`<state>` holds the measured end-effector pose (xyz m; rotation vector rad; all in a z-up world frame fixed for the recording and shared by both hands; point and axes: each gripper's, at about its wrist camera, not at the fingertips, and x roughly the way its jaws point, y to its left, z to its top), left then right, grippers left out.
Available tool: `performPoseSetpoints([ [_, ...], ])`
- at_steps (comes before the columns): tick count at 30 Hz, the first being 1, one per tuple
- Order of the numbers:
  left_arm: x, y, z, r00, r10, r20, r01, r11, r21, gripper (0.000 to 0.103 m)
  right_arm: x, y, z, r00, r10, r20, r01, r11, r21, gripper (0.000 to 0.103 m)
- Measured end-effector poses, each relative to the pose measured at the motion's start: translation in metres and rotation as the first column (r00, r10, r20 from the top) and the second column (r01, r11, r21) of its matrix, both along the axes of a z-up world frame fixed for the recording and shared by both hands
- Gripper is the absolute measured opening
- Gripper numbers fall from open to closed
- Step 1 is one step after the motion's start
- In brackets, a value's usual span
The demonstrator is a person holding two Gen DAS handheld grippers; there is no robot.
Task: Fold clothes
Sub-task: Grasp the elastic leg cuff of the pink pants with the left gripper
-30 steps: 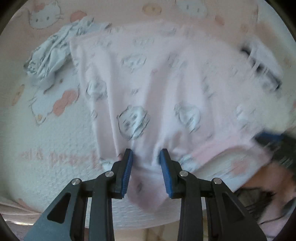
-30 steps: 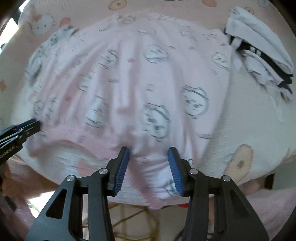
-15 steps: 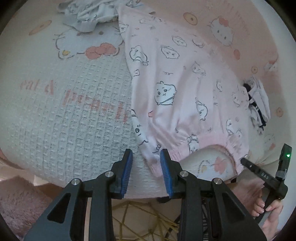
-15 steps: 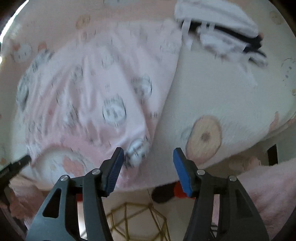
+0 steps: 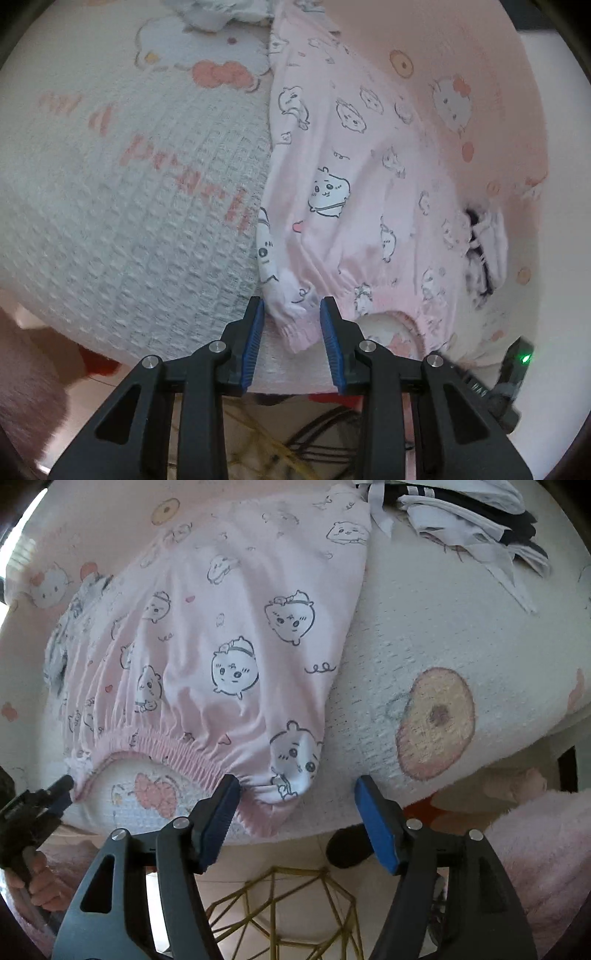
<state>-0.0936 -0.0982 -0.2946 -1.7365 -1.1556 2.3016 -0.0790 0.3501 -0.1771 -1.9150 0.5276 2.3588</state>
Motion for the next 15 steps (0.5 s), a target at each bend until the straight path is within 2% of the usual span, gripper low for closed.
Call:
performPoseSetpoints([
  [2, 0.002, 0.003, -0.002, 1.000, 0.023, -0.015, -0.022, 0.999, 0.028, 0.033, 0.000, 0.002, 0.002, 1.000, 0.007, -0.008, -0.007, 1.000, -0.001, 0.053],
  [3, -0.004, 0.008, -0.004, 1.000, 0.011, -0.016, -0.010, 0.999, 0.039, 0.033, -0.001, 0.005, 0.003, 1.000, 0.001, -0.012, -0.002, 1.000, -0.018, 0.037],
  [4, -0.003, 0.008, -0.004, 1.000, 0.008, -0.017, -0.007, 0.999, 0.053, 0.032, -0.001, 0.009, 0.004, 1.000, -0.008, -0.016, 0.007, 0.999, -0.042, 0.027],
  [6, -0.002, 0.005, -0.005, 1.000, 0.012, -0.017, -0.010, 0.994, 0.110, 0.031, -0.001, 0.017, 0.005, 0.999, -0.027, -0.023, 0.024, 0.996, -0.091, 0.027],
  [8, -0.001, 0.003, -0.008, 1.000, 0.014, -0.006, -0.013, 0.986, 0.165, 0.031, 0.000, 0.022, 0.003, 0.999, -0.025, -0.022, 0.023, 0.995, -0.099, 0.027],
  [9, -0.001, 0.003, -0.010, 1.000, 0.014, -0.001, -0.014, 0.983, 0.182, 0.031, 0.007, 0.018, 0.000, 0.999, -0.030, -0.023, 0.027, 0.994, -0.109, 0.033],
  [10, -0.002, 0.004, -0.010, 1.000, 0.018, -0.004, -0.017, 0.984, 0.176, 0.031, 0.021, 0.009, -0.002, 0.999, -0.040, -0.027, 0.036, 0.990, -0.133, 0.046],
  [12, -0.007, 0.007, -0.009, 0.999, 0.033, -0.024, -0.029, 0.986, 0.164, 0.031, 0.031, 0.012, -0.007, 0.997, -0.060, -0.044, 0.052, 0.984, -0.170, 0.056],
  [14, -0.007, 0.002, -0.008, 0.997, 0.067, -0.034, -0.061, 0.984, 0.167, 0.034, 0.034, 0.011, -0.007, 0.997, -0.055, -0.058, 0.046, 0.988, -0.144, 0.052],
  [15, -0.006, -0.002, -0.009, 0.996, 0.090, -0.028, -0.083, 0.980, 0.181, 0.034, 0.036, 0.009, -0.005, 0.997, -0.037, -0.064, 0.029, 0.993, -0.117, 0.037],
])
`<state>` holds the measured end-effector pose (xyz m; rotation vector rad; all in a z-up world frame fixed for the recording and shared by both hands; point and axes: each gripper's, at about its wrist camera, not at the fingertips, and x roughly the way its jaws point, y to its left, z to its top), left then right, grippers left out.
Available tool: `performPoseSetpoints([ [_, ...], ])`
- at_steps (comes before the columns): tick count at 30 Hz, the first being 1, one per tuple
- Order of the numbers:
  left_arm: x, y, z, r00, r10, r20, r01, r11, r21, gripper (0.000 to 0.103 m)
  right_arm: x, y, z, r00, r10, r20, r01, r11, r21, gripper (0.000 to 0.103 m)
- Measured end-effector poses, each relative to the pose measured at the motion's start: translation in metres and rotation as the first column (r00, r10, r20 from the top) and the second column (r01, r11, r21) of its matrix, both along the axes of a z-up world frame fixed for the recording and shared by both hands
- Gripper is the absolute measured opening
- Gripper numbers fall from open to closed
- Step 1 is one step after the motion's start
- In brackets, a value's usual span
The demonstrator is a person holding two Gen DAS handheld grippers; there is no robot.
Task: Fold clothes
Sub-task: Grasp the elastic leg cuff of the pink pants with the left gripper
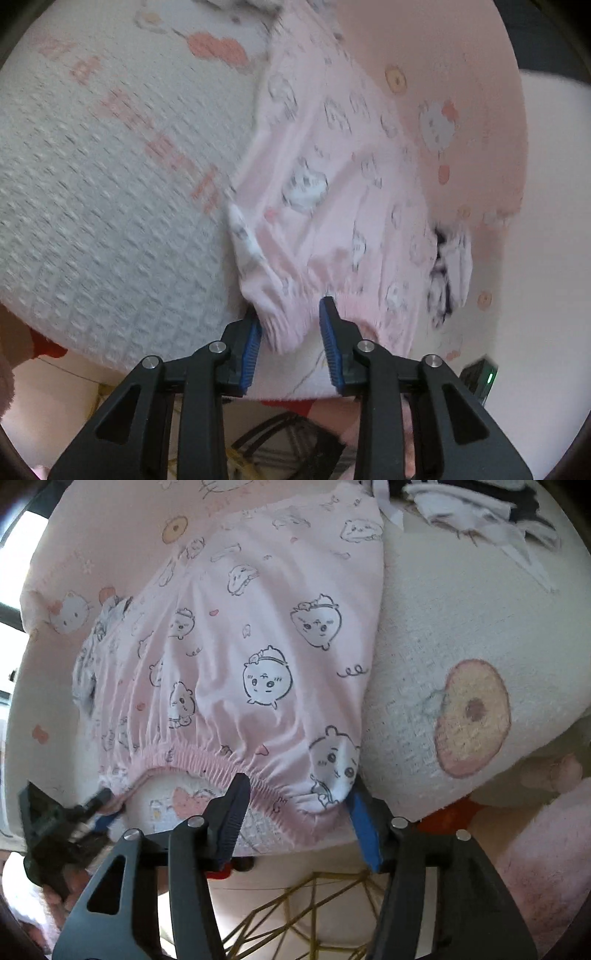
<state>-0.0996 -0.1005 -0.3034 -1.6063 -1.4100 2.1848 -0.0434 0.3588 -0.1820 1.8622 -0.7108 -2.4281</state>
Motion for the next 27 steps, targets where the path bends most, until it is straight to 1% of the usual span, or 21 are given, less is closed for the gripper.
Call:
performPoseSetpoints([
  [1, 0.001, -0.004, -0.001, 1.000, 0.022, 0.005, -0.022, 1.000, 0.015, 0.034, 0.004, -0.006, 0.001, 1.000, 0.010, 0.000, -0.010, 1.000, 0.004, 0.029],
  [2, 0.002, -0.007, -0.002, 0.999, 0.036, 0.009, -0.036, 0.999, 0.026, 0.034, 0.007, -0.008, 0.002, 1.000, 0.008, 0.006, -0.008, 1.000, -0.014, 0.030],
  [5, 0.001, -0.005, -0.005, 1.000, 0.012, 0.012, -0.012, 1.000, 0.029, 0.034, 0.014, -0.003, 0.002, 1.000, -0.017, 0.013, 0.018, 0.999, -0.052, 0.030],
  [6, -0.001, -0.002, -0.003, 1.000, -0.003, 0.003, 0.002, 1.000, 0.012, 0.034, 0.017, -0.002, 0.002, 1.000, -0.026, 0.009, 0.027, 0.998, -0.063, 0.033],
  [7, -0.003, 0.002, -0.002, 1.000, -0.016, -0.005, 0.016, 1.000, -0.008, 0.032, 0.019, -0.002, 0.001, 0.999, -0.037, -0.004, 0.036, 0.996, -0.084, 0.042],
  [8, -0.004, 0.005, 0.000, 1.000, -0.026, -0.012, 0.025, 0.999, -0.042, 0.023, 0.020, -0.003, 0.000, 0.999, -0.048, -0.019, 0.046, 0.993, -0.109, 0.046],
  [9, -0.005, 0.007, 0.001, 0.999, -0.037, -0.013, 0.036, 0.996, -0.076, 0.015, 0.020, -0.004, -0.001, 0.998, -0.047, -0.033, 0.043, 0.993, -0.106, 0.047],
  [10, -0.006, 0.008, 0.003, 0.999, -0.051, -0.012, 0.049, 0.993, -0.109, 0.012, 0.020, -0.005, 0.000, 0.998, -0.041, -0.046, 0.036, 0.995, -0.091, 0.045],
  [11, -0.006, 0.010, 0.005, 0.998, -0.064, -0.010, 0.062, 0.988, -0.141, 0.011, 0.021, -0.009, 0.002, 0.998, -0.017, -0.053, 0.014, 0.999, -0.049, 0.040],
  [12, -0.006, 0.011, 0.007, 0.997, -0.076, -0.009, 0.073, 0.983, -0.169, 0.011, 0.023, -0.013, 0.005, 0.998, 0.016, -0.055, -0.015, 1.000, 0.005, 0.016],
  [13, -0.005, 0.012, 0.012, 0.997, -0.081, -0.014, 0.077, 0.979, -0.186, 0.010, 0.025, -0.015, 0.006, 0.998, 0.032, -0.053, -0.030, 0.999, 0.030, 0.010],
  [15, -0.001, 0.013, 0.022, 0.994, -0.109, -0.026, 0.101, 0.971, -0.218, 0.010, 0.029, -0.013, 0.011, 0.999, 0.019, -0.051, -0.018, 1.000, 0.012, 0.007],
  [18, 0.005, 0.015, 0.035, 0.988, -0.152, -0.036, 0.138, 0.957, -0.255, 0.009, 0.043, -0.009, 0.025, 0.997, 0.031, -0.071, -0.031, 1.000, 0.007, 0.005],
  [21, 0.013, 0.006, 0.036, 0.988, -0.149, -0.035, 0.137, 0.961, -0.239, 0.009, 0.049, 0.000, 0.035, 0.997, 0.036, -0.072, -0.037, 0.999, -0.009, 0.005],
  [23, 0.016, 0.004, 0.035, 0.988, -0.153, -0.027, 0.143, 0.964, -0.225, 0.009, 0.051, 0.002, 0.035, 0.998, 0.021, -0.060, -0.022, 1.000, -0.018, 0.004],
  [25, 0.019, 0.004, 0.036, 0.987, -0.158, -0.022, 0.148, 0.962, -0.231, 0.009, 0.055, 0.003, 0.035, 0.999, 0.008, -0.052, -0.009, 1.000, -0.020, 0.004],
  [27, 0.021, 0.003, 0.034, 0.986, -0.165, -0.010, 0.158, 0.962, -0.221, 0.009, 0.037, 0.004, 0.035, 0.998, 0.009, -0.061, -0.008, 1.000, 0.010, 0.004],
])
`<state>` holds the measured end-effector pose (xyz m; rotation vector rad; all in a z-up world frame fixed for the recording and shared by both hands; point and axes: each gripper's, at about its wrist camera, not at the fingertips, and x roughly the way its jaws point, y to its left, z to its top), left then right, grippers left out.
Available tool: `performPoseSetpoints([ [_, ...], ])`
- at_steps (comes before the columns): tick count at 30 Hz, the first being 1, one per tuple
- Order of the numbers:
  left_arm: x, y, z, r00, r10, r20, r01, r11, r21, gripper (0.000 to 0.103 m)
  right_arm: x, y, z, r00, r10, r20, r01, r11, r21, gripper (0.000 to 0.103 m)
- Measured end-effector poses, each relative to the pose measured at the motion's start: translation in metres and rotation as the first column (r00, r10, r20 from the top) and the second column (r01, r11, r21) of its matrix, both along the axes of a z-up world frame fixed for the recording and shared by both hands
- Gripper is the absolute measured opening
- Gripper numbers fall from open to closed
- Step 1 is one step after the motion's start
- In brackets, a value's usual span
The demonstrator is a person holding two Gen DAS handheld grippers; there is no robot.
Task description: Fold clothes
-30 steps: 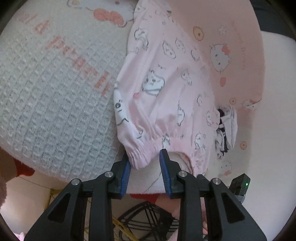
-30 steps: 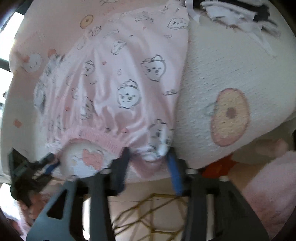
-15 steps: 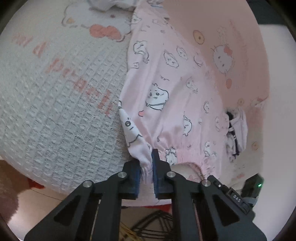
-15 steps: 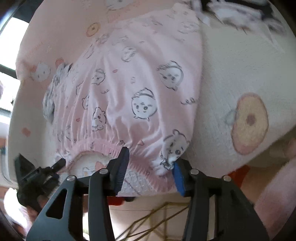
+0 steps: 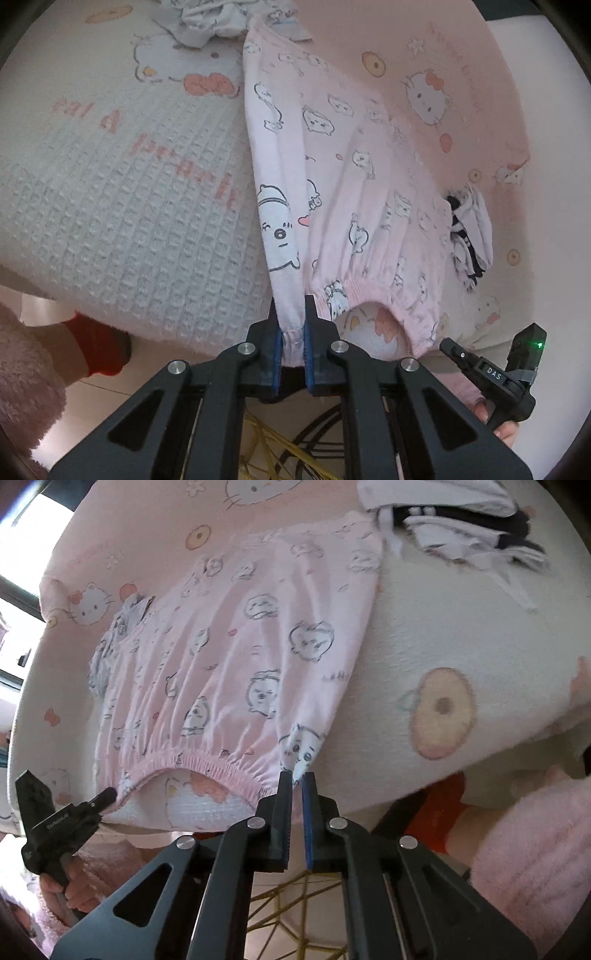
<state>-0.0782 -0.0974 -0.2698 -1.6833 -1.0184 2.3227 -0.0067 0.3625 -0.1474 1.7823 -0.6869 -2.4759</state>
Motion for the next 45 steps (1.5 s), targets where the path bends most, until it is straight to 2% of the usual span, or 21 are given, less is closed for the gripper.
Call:
performPoseSetpoints([
  [2, -0.001, -0.004, -0.006, 0.999, 0.010, 0.045, -0.009, 1.000, -0.020, 0.013, -0.025, -0.029, -0.014, 1.000, -0.003, 0.001, 0.003, 1.000, 0.019, 0.004],
  [4, -0.001, -0.009, -0.012, 0.996, 0.022, 0.084, -0.019, 0.999, -0.034, 0.016, -0.019, -0.025, -0.019, 1.000, -0.017, 0.016, 0.017, 1.000, -0.022, 0.011],
  [5, -0.001, -0.012, -0.011, 0.997, 0.031, 0.077, -0.030, 0.999, -0.024, 0.016, -0.035, -0.036, -0.030, 0.999, -0.028, 0.031, 0.031, 0.997, -0.066, 0.019],
  [6, -0.001, -0.014, -0.005, 0.998, 0.039, 0.055, -0.038, 0.999, -0.017, 0.016, -0.042, -0.041, -0.037, 0.998, -0.037, 0.042, 0.041, 0.994, -0.098, 0.036],
  [7, -0.002, -0.016, 0.000, 0.998, 0.047, 0.033, -0.047, 0.999, -0.010, 0.016, -0.045, -0.042, -0.041, 0.998, -0.045, 0.051, 0.051, 0.991, -0.125, 0.047],
  [10, -0.001, -0.021, 0.017, 0.997, 0.071, -0.026, -0.072, 0.995, -0.065, 0.024, -0.055, -0.055, -0.053, 0.997, -0.032, 0.064, 0.038, 0.995, -0.094, 0.050],
  [12, 0.000, -0.025, 0.026, 0.994, 0.103, -0.046, -0.110, 0.979, -0.174, 0.024, -0.064, -0.062, -0.064, 0.997, -0.021, 0.080, 0.027, 0.997, -0.068, 0.051],
  [14, 0.003, -0.027, 0.039, 0.988, 0.130, -0.084, -0.148, 0.948, -0.283, 0.024, -0.067, -0.064, -0.066, 0.996, -0.033, 0.077, 0.037, 0.998, -0.055, 0.049],
  [16, 0.000, -0.027, 0.052, 0.985, 0.098, -0.144, -0.133, 0.956, -0.263, 0.024, -0.068, -0.066, -0.064, 0.998, -0.018, 0.064, 0.022, 0.998, -0.059, 0.013],
  [17, -0.002, -0.026, 0.057, 0.984, 0.073, -0.165, -0.112, 0.964, -0.240, 0.024, -0.069, -0.067, -0.064, 0.998, -0.012, 0.068, 0.016, 0.998, -0.063, 0.013],
  [20, -0.025, -0.010, 0.043, 0.991, -0.045, -0.129, 0.030, 0.992, -0.122, 0.024, -0.070, -0.069, -0.064, 0.997, -0.004, 0.077, 0.007, 0.999, -0.039, 0.008],
  [25, -0.039, 0.006, 0.001, 0.992, -0.115, 0.046, 0.120, 0.984, -0.129, 0.024, -0.064, -0.069, -0.060, 0.994, 0.026, 0.105, -0.034, 0.997, 0.076, 0.004],
  [28, -0.041, 0.011, 0.007, 0.989, -0.141, 0.052, 0.148, 0.973, -0.177, 0.024, -0.062, -0.064, -0.056, 0.995, 0.018, 0.103, -0.030, 0.993, 0.110, 0.004],
  [30, -0.042, 0.013, 0.015, 0.989, -0.145, 0.023, 0.147, 0.968, -0.201, 0.024, -0.062, -0.060, -0.054, 0.997, 0.015, 0.079, -0.016, 1.000, 0.013, 0.006],
  [32, -0.042, 0.017, 0.023, 0.987, -0.162, -0.007, 0.156, 0.964, -0.216, 0.024, -0.063, -0.057, -0.054, 0.998, -0.005, 0.067, 0.010, 0.997, -0.071, 0.019],
  [34, -0.044, 0.023, 0.028, 0.983, -0.185, -0.020, 0.177, 0.960, -0.217, 0.025, -0.063, -0.054, -0.060, 0.996, -0.034, 0.086, 0.044, 0.992, -0.117, 0.049],
  [38, -0.052, 0.033, 0.023, 0.979, -0.206, 0.006, 0.202, 0.953, -0.227, 0.026, -0.065, -0.055, -0.075, 0.989, -0.068, 0.133, 0.091, 0.980, -0.175, 0.049],
  [39, -0.054, 0.035, 0.020, 0.978, -0.207, 0.014, 0.205, 0.953, -0.225, 0.026, -0.067, -0.058, -0.075, 0.990, -0.062, 0.123, 0.082, 0.984, -0.159, 0.047],
  [41, -0.056, 0.038, 0.017, 0.978, -0.208, 0.024, 0.208, 0.952, -0.225, 0.026, -0.070, -0.065, -0.072, 0.994, -0.039, 0.098, 0.050, 0.992, -0.116, 0.013],
  [42, -0.056, 0.039, 0.016, 0.978, -0.208, 0.027, 0.209, 0.951, -0.226, 0.026, -0.071, -0.068, -0.070, 0.996, -0.027, 0.089, 0.036, 0.994, -0.102, 0.007],
  [45, -0.056, 0.036, 0.015, 0.979, -0.200, 0.031, 0.202, 0.955, -0.216, 0.026, -0.070, -0.065, -0.067, 0.996, -0.052, 0.077, 0.062, 0.989, -0.135, 0.006],
])
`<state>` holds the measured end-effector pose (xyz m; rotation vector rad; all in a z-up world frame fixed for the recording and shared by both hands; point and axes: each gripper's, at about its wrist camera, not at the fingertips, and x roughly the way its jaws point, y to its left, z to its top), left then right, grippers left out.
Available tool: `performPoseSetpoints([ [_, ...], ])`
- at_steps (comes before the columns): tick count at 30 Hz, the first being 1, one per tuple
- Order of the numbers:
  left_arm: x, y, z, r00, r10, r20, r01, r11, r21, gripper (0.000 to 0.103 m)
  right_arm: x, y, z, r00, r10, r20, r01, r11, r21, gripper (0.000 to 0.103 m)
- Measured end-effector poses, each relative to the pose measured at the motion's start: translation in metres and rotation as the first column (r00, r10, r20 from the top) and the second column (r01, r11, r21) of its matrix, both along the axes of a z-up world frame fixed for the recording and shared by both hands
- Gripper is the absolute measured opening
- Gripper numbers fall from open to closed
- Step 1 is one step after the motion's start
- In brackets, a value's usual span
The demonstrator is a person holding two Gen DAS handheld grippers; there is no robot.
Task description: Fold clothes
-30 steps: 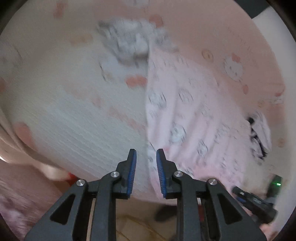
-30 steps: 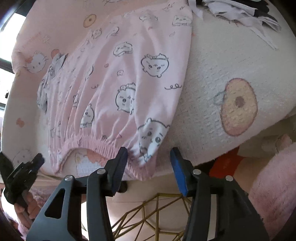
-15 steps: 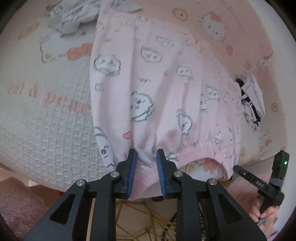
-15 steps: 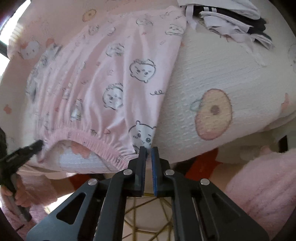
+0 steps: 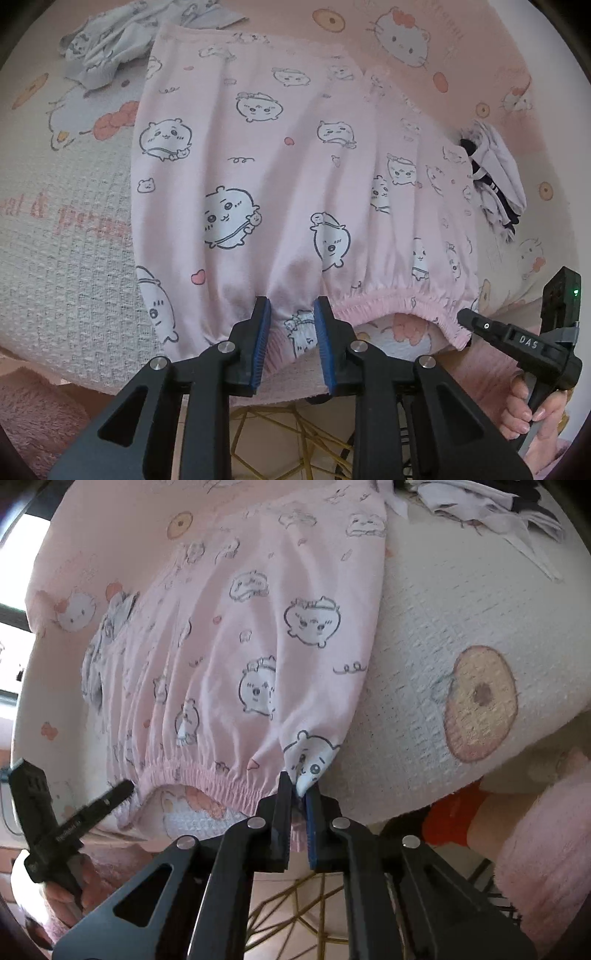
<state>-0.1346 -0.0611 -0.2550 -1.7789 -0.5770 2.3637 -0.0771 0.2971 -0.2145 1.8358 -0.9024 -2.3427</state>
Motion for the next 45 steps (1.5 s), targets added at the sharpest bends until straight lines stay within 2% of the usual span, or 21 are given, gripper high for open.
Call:
performPoseSetpoints([
  [5, -0.004, -0.004, -0.001, 1.000, 0.022, -0.004, -0.022, 0.999, 0.035, 0.026, -0.021, -0.005, 0.016, 0.998, -0.019, -0.067, 0.013, 0.996, -0.092, 0.006],
  [10, -0.009, 0.001, 0.001, 0.999, 0.009, -0.031, -0.007, 0.998, 0.056, 0.026, -0.065, -0.059, 0.041, 0.979, 0.118, -0.168, -0.139, 0.983, -0.120, 0.006],
  [14, -0.015, -0.001, 0.001, 0.999, 0.024, -0.028, -0.021, 0.993, 0.113, 0.026, -0.100, -0.099, 0.027, 0.972, 0.201, -0.125, -0.216, 0.969, -0.117, 0.006],
  [16, -0.024, 0.003, 0.002, 0.999, 0.021, -0.031, -0.017, 0.991, 0.135, 0.026, -0.108, -0.110, 0.004, 0.974, 0.224, -0.032, -0.225, 0.971, -0.080, 0.008],
  [17, -0.028, 0.005, 0.003, 0.999, 0.016, -0.034, -0.011, 0.990, 0.143, 0.026, -0.108, -0.110, -0.009, 0.978, 0.209, 0.004, -0.208, 0.974, -0.090, 0.009],
  [18, -0.033, 0.008, 0.004, 0.999, 0.012, -0.036, -0.006, 0.988, 0.152, 0.028, -0.106, -0.108, -0.013, 0.982, 0.188, 0.012, -0.185, 0.976, -0.118, 0.011],
  [19, -0.038, 0.011, 0.003, 0.999, 0.007, -0.038, 0.000, 0.986, 0.167, 0.033, -0.105, -0.105, -0.014, 0.986, 0.166, 0.006, -0.163, 0.975, -0.151, 0.018],
  [21, -0.048, 0.022, -0.002, 1.000, -0.004, -0.031, 0.011, 0.975, 0.223, 0.035, -0.100, -0.095, -0.004, 0.988, 0.153, -0.029, -0.156, 0.967, -0.201, 0.031],
  [23, -0.056, 0.033, -0.005, 1.000, -0.010, -0.021, 0.015, 0.968, 0.251, 0.035, -0.093, -0.084, 0.010, 0.987, 0.144, -0.079, -0.158, 0.962, -0.222, 0.034],
  [25, -0.062, 0.044, 0.000, 0.999, -0.021, -0.030, 0.028, 0.969, 0.245, 0.035, -0.080, -0.069, 0.026, 0.983, 0.121, -0.137, -0.146, 0.971, -0.189, 0.037],
  [27, -0.068, 0.054, 0.007, 0.998, -0.039, -0.046, 0.049, 0.971, 0.232, 0.035, -0.064, -0.053, 0.035, 0.983, 0.104, -0.151, -0.122, 0.987, -0.110, 0.039],
  [29, -0.074, 0.063, 0.013, 0.997, -0.060, -0.055, 0.070, 0.978, 0.195, 0.035, -0.058, -0.056, 0.028, 0.984, 0.143, -0.106, -0.146, 0.989, -0.026, 0.041],
  [32, -0.080, 0.065, 0.025, 0.996, -0.037, -0.077, 0.046, 0.993, 0.108, 0.035, -0.052, -0.066, 0.014, 0.978, 0.207, -0.038, -0.204, 0.976, 0.071, 0.041],
  [35, -0.080, 0.057, 0.037, 0.993, -0.024, -0.116, 0.040, 0.990, 0.138, 0.035, -0.044, -0.080, 0.013, 0.958, 0.282, -0.054, -0.276, 0.956, 0.095, 0.041],
  [37, -0.082, 0.060, 0.033, 0.993, -0.048, -0.107, 0.065, 0.985, 0.161, 0.035, -0.040, -0.095, 0.017, 0.933, 0.350, -0.081, -0.337, 0.931, 0.139, 0.044],
  [40, -0.082, 0.069, 0.013, 0.996, -0.077, -0.045, 0.083, 0.986, 0.147, 0.035, -0.040, -0.115, 0.015, 0.904, 0.416, -0.103, -0.394, 0.901, 0.183, 0.045],
  [45, -0.081, 0.081, -0.007, 0.993, -0.118, 0.010, 0.116, 0.986, 0.119, 0.035, -0.043, -0.122, 0.015, 0.897, 0.433, -0.084, -0.414, 0.893, 0.179, 0.045],
])
